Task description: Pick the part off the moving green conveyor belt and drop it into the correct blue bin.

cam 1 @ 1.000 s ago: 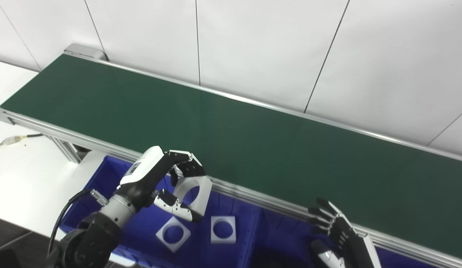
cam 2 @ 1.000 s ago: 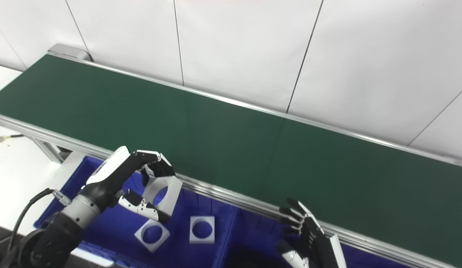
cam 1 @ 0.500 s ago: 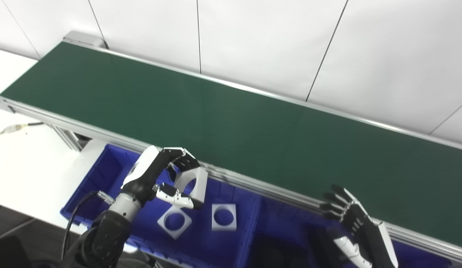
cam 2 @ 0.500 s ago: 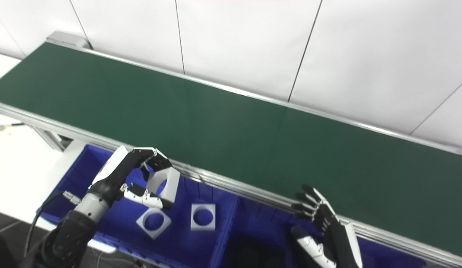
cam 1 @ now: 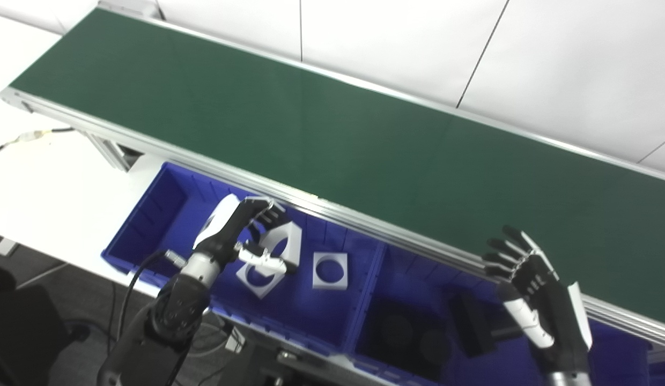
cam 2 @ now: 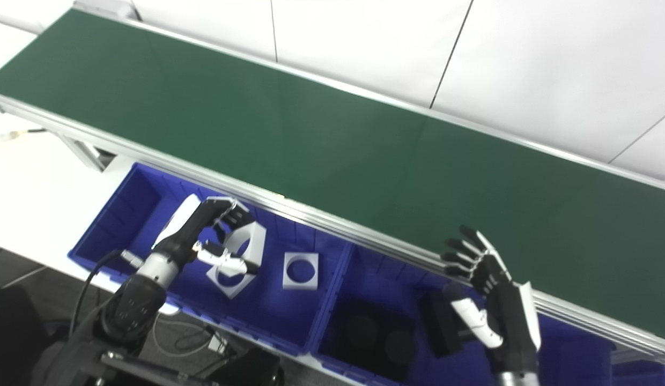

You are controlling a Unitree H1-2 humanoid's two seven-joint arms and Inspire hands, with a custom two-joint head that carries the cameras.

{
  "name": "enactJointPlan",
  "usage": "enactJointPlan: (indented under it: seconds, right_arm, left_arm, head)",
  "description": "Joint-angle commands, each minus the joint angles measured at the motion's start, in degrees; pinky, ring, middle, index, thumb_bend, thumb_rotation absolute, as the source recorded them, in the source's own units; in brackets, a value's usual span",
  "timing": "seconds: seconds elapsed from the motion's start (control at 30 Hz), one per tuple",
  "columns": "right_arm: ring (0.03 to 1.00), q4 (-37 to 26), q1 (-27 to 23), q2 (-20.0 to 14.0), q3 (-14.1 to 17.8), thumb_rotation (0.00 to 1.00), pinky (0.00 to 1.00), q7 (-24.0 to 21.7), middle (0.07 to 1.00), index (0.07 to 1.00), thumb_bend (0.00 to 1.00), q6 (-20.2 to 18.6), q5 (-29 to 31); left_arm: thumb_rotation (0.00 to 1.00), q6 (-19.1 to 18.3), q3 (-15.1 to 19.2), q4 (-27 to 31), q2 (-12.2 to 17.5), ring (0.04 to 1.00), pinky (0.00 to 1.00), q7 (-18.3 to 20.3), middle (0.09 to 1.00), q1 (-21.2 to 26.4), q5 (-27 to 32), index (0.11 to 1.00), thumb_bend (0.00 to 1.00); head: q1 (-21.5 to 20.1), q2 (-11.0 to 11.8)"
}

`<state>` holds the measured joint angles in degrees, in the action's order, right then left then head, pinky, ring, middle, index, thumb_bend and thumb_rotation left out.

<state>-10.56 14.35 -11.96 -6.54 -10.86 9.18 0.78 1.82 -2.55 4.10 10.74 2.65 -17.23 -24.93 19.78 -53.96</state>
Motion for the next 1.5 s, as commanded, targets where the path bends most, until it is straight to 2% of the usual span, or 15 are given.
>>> enactJointPlan:
  seconds: [0.0,0.33,0.6,0.7,0.87,0.93,0.97,1.0,1.03,1.07,1.17,1.2,1.3,1.37,1.47]
  right_arm:
    - [0.708,-2.2,-0.56,-0.29,0.45,0.66,0.63,-0.5,0.784,0.866,0.73,0.22,0.86]
    - [0.702,-2.18,-0.69,0.01,0.45,0.67,0.63,-0.35,0.78,0.862,0.75,0.23,0.73]
    - [0.706,-2.12,-0.59,0.26,0.35,0.66,0.63,-0.26,0.78,0.863,0.75,0.1,0.69]
    - [0.709,-2.12,-0.43,0.29,0.29,0.66,0.63,-0.24,0.783,0.866,0.75,0.08,0.55]
    - [0.709,-2.13,-0.33,0.4,0.26,0.66,0.63,-0.22,0.782,0.867,0.75,0.09,0.6]
    - [0.711,-1.89,-0.28,0.45,0.26,0.66,0.63,-0.23,0.783,0.87,0.75,0.39,0.65]
    - [0.712,-1.81,-0.26,0.48,0.27,0.66,0.63,-0.24,0.784,0.87,0.75,0.47,0.75]
    - [0.713,-1.8,-0.23,0.54,0.27,0.66,0.63,-0.24,0.785,0.87,0.75,0.39,0.87]
    - [0.715,-1.84,-0.21,0.58,0.25,0.65,0.64,-0.27,0.785,0.87,0.75,0.26,0.98]
    - [0.716,-1.92,-0.2,0.63,0.23,0.65,0.64,-0.26,0.785,0.871,0.75,0.16,0.97]
    - [0.715,-1.83,-0.18,0.72,0.18,0.66,0.64,-0.09,0.784,0.872,0.75,0.34,0.45]
    - [0.715,-1.78,-0.18,0.73,0.17,0.66,0.64,-0.07,0.784,0.872,0.75,0.41,0.34]
    - [0.716,-1.69,-0.14,0.75,0.15,0.65,0.64,-0.18,0.785,0.874,0.74,0.67,0.34]
    - [0.716,-1.71,-0.11,0.77,0.13,0.65,0.64,-0.18,0.784,0.872,0.74,0.77,0.26]
    - [0.716,-1.81,-0.07,0.82,0.13,0.65,0.64,-0.19,0.784,0.872,0.73,0.58,0.42]
  left_arm:
    - [0.0,0.3,-0.03,-0.08,0.64,0.409,0.34,-1.38,0.478,0.67,-0.46,0.513,0.5]
    - [0.0,-2.72,-0.97,0.0,1.73,0.403,0.33,-1.27,0.481,0.67,-3.85,0.51,0.5]
    - [0.0,-3.02,-0.73,1.07,1.79,0.411,0.34,-1.02,0.492,0.78,-3.45,0.505,0.5]
    - [0.0,-4.42,-0.53,2.02,1.82,0.41,0.34,-0.25,0.5,0.76,-3.13,0.508,0.5]
    - [0.0,-5.12,-0.76,4.09,2.87,0.424,0.39,1.72,0.529,0.67,-1.35,0.51,0.5]
    - [0.04,-5.52,-1.13,4.93,3.64,0.53,0.45,2.65,0.607,0.63,-1.38,0.498,0.52]
    - [0.08,-6.23,-1.36,5.49,4.0,0.594,0.51,3.25,0.657,0.61,-1.52,0.597,0.68]
    - [0.13,-7.6,-1.55,6.36,4.27,0.644,0.55,4.08,0.7,0.51,-1.76,0.669,0.78]
    - [0.2,-8.84,-1.66,7.18,4.45,0.701,0.6,4.83,0.753,0.37,-1.72,0.732,0.82]
    - [0.27,-10.12,-1.8,7.99,4.64,0.741,0.62,5.53,0.796,0.23,-1.76,0.779,0.85]
    - [0.4,-12.79,-2.11,9.9,5.08,0.8,0.64,7.16,0.859,-0.04,-1.03,0.843,0.88]
    - [0.44,-13.11,-2.13,10.21,5.15,0.824,0.66,7.46,0.881,-0.08,-0.6,0.871,0.93]
    - [0.49,-12.66,-2.02,10.47,5.57,0.858,0.7,8.25,0.909,-0.12,0.81,0.913,0.99]
    - [0.51,-11.97,-2.03,10.48,5.94,0.9,0.74,8.59,0.951,-0.09,1.77,0.962,1.0]
    - [0.55,-10.76,-2.09,10.2,6.42,0.917,0.76,8.76,0.97,0.08,2.9,0.986,1.0]
  head:
    - [0.11,-0.18]
    - [-0.48,-0.1]
    - [-0.8,0.55]
    - [-0.96,0.74]
    - [-1.08,1.12]
    - [-1.07,1.21]
    - [-1.07,1.21]
    - [-1.2,1.41]
    - [-1.2,1.41]
    - [-1.24,1.46]
    - [-1.28,1.62]
    - [-1.28,1.62]
    - [-1.45,1.65]
    - [-1.52,1.69]
    - [-1.52,1.69]
